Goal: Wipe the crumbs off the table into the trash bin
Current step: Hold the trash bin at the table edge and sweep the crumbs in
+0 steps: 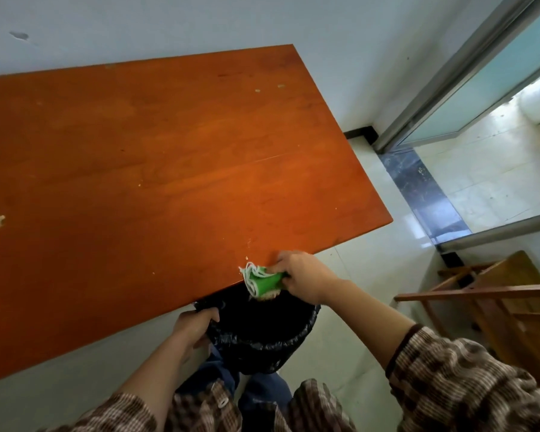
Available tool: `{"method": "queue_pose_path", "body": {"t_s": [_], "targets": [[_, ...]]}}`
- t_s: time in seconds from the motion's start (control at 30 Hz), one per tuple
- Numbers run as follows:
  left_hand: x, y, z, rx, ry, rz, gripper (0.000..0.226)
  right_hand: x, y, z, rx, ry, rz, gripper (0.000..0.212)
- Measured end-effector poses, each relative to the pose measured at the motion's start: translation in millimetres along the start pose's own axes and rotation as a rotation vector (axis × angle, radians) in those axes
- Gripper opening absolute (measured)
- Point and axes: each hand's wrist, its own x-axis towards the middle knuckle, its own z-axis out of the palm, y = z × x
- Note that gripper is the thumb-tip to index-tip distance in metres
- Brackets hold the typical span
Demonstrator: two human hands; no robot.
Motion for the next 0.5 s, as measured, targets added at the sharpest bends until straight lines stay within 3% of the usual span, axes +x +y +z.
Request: {"method": "queue_pose_path", "body": {"t_s": [0.17, 0.3, 0.5], "targets": [[2, 0, -1, 0.003, -0.020, 0.017, 0.034, -11, 5, -6, 0.273, 0.223, 0.139, 0.022], [3, -2, -5, 0.014, -0.004, 0.022, 0.023, 8, 13, -28, 0.486, 0.387, 0.273, 0.033], [9, -10, -19, 0.031, 0.006, 0.027, 0.020, 64, 3, -27, 0.347, 0.359, 0.311, 0.041]]}}
